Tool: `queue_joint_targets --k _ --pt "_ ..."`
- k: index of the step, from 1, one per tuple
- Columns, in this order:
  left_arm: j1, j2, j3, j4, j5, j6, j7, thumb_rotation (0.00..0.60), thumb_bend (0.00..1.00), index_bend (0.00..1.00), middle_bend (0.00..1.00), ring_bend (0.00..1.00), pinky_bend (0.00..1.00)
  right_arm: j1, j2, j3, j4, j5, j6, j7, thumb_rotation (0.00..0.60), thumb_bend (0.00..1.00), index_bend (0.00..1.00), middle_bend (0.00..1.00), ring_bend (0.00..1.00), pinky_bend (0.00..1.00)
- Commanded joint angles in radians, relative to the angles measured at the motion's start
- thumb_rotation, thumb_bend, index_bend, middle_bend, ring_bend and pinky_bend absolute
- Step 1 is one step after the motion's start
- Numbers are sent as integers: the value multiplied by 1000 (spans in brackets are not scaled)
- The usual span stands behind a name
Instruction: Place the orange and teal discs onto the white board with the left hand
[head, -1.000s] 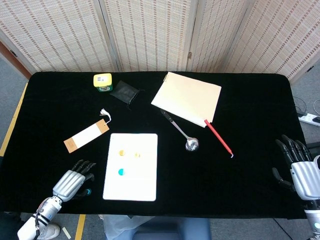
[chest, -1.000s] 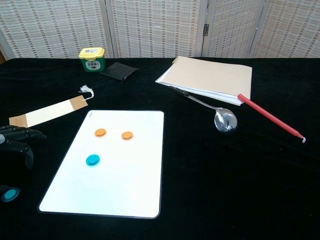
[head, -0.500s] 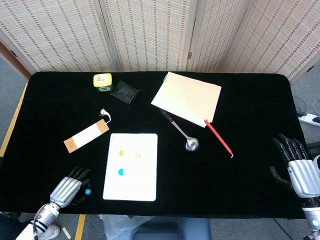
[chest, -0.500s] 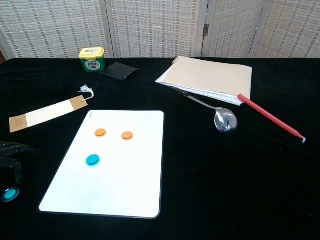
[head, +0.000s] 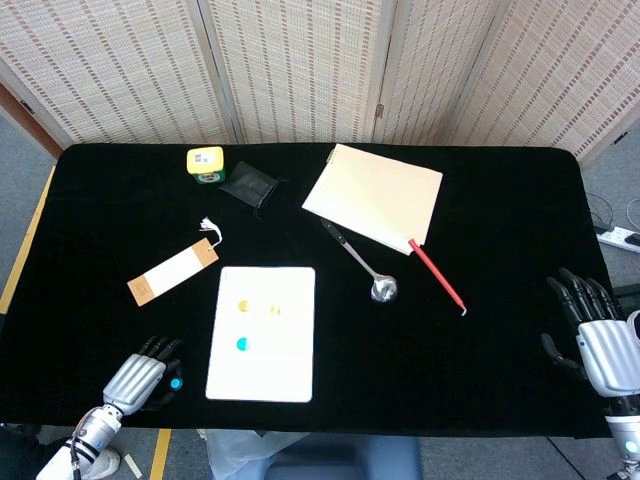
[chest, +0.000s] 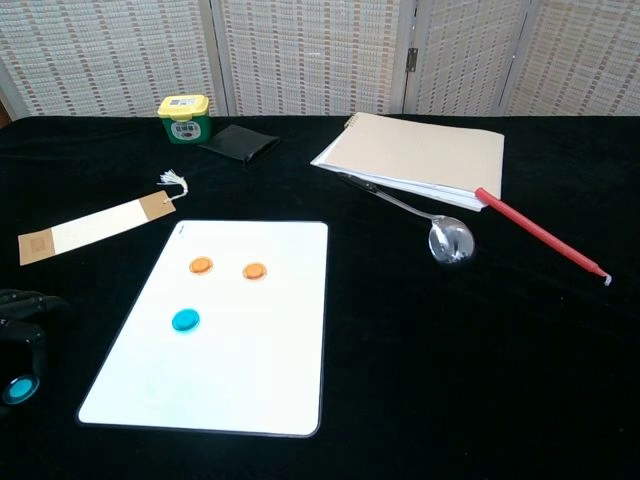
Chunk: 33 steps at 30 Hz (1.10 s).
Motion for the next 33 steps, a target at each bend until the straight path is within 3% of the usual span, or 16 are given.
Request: queue_joint_targets --k 1,19,25,33 --pt "0 -1 -2 0 1 -2 1 600 352 462 104 0 0 -1 0 -1 1 0 1 1 600 443 28 23 0 0" --pt "-11 2 -25 -8 0 -19 -19 600 400 529 125 0 0 -1 1 0 3 2 4 7 600 443 28 23 0 0" --pt "-52 38 -67 -64 10 -22 -32 600 405 525 125 0 0 -2 3 1 4 1 7 9 600 443 27 23 0 0" --pt "-170 38 -157 -146 -14 -120 -15 600 406 521 125 0 0 -1 0 2 14 4 6 21 600 443 27 23 0 0"
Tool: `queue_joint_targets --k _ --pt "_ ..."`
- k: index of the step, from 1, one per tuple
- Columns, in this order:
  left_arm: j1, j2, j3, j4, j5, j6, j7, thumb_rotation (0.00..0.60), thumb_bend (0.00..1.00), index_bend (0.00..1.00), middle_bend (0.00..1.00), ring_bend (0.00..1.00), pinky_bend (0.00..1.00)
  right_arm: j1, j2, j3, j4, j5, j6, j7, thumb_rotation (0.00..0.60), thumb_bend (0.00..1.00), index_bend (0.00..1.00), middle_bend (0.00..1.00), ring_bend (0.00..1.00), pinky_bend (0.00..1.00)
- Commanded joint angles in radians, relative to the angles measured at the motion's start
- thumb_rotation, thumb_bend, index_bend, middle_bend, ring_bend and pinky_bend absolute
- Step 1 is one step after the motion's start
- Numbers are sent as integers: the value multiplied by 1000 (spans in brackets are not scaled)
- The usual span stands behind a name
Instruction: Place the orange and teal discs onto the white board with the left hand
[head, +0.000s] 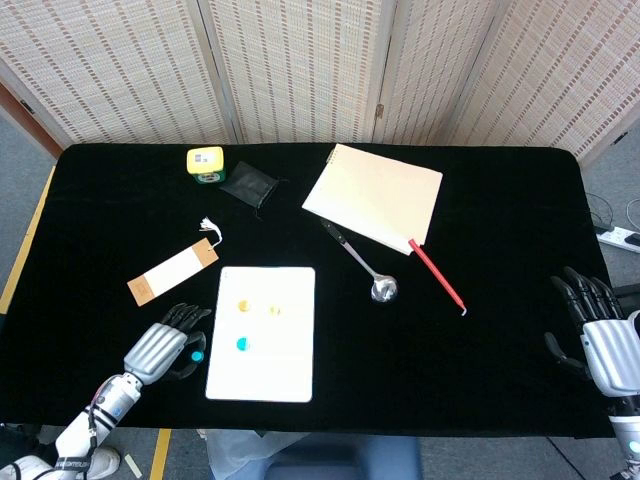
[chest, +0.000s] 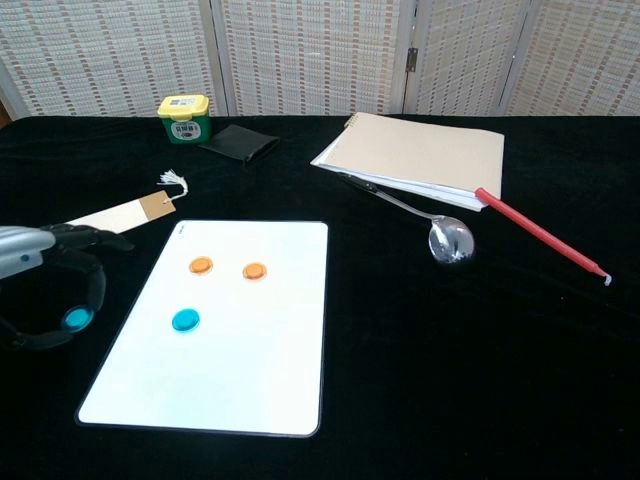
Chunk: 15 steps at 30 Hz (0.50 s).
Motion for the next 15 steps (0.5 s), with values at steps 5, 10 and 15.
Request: queue_joint_targets --k 5,10,15 --pt "-114 -45 -81 -56 -53 -120 35 600 406 518 125 0 0 -1 0 0 9 7 -3 9 600 443 28 23 0 0" --pt "-171 -92 -113 -61 -105 -187 73 600 407 516 125 0 0 -3 1 2 14 15 -3 15 600 443 27 23 0 0" --pt "-220 -142 -138 -51 -167 -242 114 600 407 513 125 0 0 -4 1 3 18 22 -7 18 600 443 28 23 0 0"
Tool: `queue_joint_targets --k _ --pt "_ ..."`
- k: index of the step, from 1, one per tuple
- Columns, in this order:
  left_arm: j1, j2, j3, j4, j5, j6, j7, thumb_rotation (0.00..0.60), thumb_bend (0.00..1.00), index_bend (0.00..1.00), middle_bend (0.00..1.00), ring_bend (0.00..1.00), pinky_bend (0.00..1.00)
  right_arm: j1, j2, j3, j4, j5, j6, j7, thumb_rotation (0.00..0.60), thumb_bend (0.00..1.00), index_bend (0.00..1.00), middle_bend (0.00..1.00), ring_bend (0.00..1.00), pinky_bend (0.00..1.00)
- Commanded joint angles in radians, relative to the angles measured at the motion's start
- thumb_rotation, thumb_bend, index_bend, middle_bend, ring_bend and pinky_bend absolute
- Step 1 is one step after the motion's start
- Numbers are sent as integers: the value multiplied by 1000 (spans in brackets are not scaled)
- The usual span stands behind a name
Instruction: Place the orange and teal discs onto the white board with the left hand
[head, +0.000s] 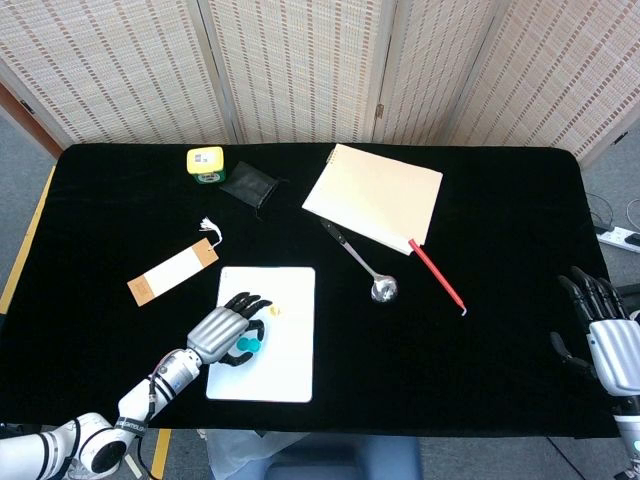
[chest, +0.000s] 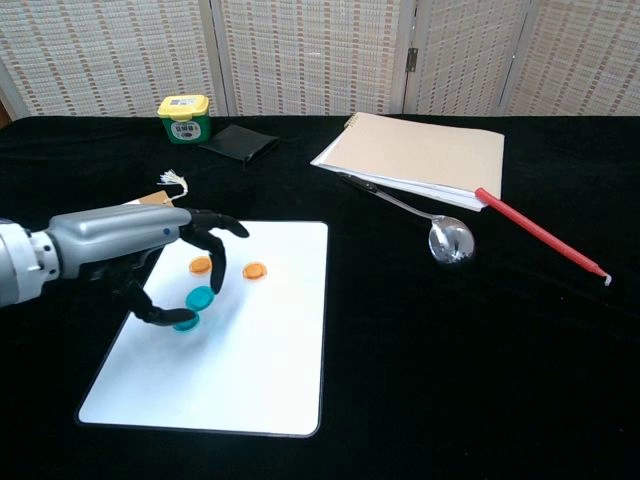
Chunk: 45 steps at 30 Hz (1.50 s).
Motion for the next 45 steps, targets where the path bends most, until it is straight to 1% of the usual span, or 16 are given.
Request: queue_joint_targets --k 1,4,11,24,27,33,34,38,43,45 --pt "-31 -34 -17 8 -39 -32 28 600 407 513 125 0 0 -1 0 0 2 2 -1 1 600 443 28 23 0 0" --pt "-52 -65 -26 20 -72 -51 49 600 408 512 125 0 0 -2 -1 1 3 5 -1 3 600 443 28 23 0 0" --pt "-88 -118 -26 69 -127 -84 75 600 407 506 125 0 0 -5 1 1 4 9 0 5 600 443 28 23 0 0" --pt "-99 -133 -9 87 -180 -69 116 600 406 499 125 0 0 -8 2 1 4 12 -1 5 600 443 27 23 0 0" --pt "-102 -135 -5 90 -189 -71 118 600 406 473 125 0 0 -7 0 2 5 12 -1 5 600 443 28 23 0 0" --pt "-103 -135 -2 85 -191 -57 112 600 404 322 109 0 0 -9 1 3 6 12 1 7 600 443 27 23 0 0" --pt "-102 -133 -2 82 -189 -53 110 600 404 297 105 0 0 -9 1 3 6 11 1 7 600 443 27 23 0 0" --pt "-85 -92 -12 36 -170 -6 84 600 402 254 99 0 0 -7 2 5 6 11 2 12 600 443 28 23 0 0" --pt "-43 -4 -33 -22 -142 83 26 600 403 252 98 0 0 -5 13 6 4 11 -4 12 600 443 27 23 0 0" --pt "-5 48 -44 -36 -138 147 -2 600 404 255 98 0 0 -2 22 8 1 11 -7 9 600 443 27 23 0 0"
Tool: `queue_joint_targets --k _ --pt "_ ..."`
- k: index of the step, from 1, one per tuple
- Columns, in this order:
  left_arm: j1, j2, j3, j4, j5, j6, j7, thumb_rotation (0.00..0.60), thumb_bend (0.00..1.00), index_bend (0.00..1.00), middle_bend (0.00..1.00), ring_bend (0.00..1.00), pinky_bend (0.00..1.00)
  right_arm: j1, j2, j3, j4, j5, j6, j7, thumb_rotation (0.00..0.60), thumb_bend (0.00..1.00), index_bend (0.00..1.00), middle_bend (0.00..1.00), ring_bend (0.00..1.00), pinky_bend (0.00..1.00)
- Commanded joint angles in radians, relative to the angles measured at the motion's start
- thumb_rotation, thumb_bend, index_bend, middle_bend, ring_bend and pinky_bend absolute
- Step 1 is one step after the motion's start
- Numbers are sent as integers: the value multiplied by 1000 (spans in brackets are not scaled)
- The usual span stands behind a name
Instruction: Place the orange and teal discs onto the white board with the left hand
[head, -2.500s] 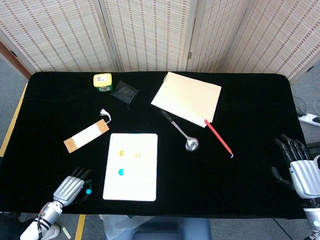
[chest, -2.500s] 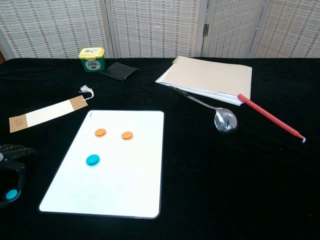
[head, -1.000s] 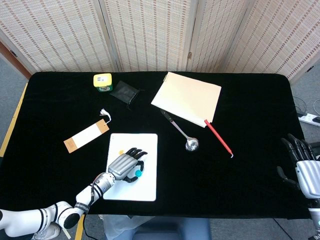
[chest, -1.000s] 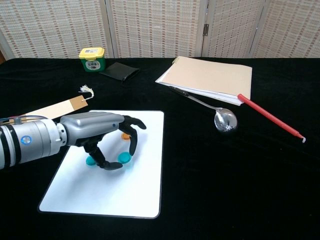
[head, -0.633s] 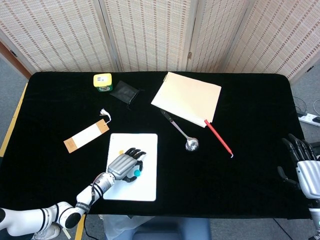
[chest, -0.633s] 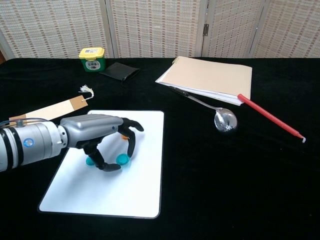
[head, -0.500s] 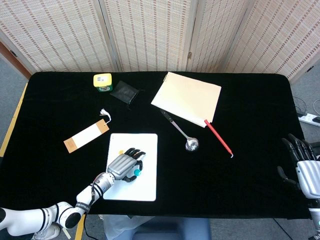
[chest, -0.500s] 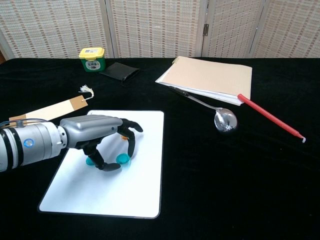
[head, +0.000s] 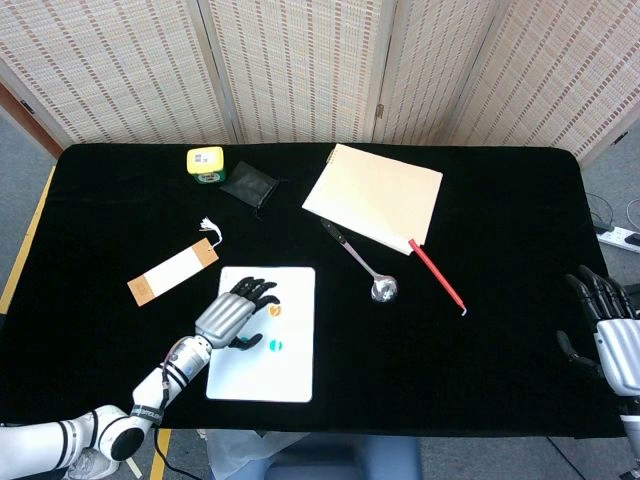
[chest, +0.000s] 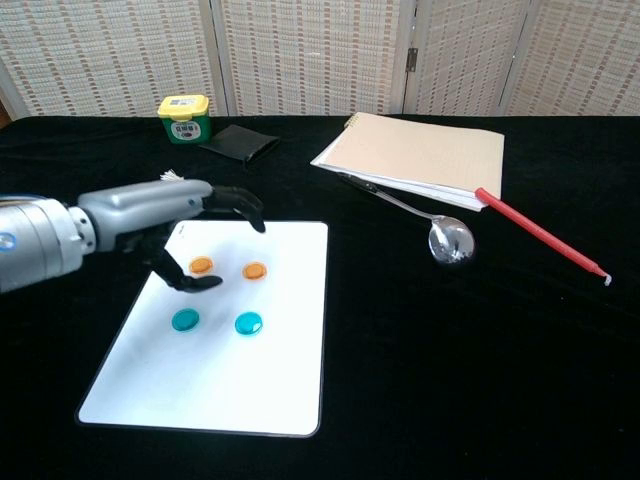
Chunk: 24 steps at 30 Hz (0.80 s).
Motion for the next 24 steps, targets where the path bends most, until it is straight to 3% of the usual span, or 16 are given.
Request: queue_joint_targets --k 1,9,24 --pt "65 86 -19 -34 16 102 -54 600 404 257 98 0 0 3 10 1 -4 0 -5 -4 600 443 27 23 0 0" --pt "224 210 -4 -24 4 309 -99 600 405 270 98 0 0 18 21 6 -6 16 -38 6 600 443 27 23 0 0" --pt "474 239 67 27 38 581 -117 600 404 272 98 0 0 24 -6 -8 -26 6 -53 -7 600 443 0 1 0 0"
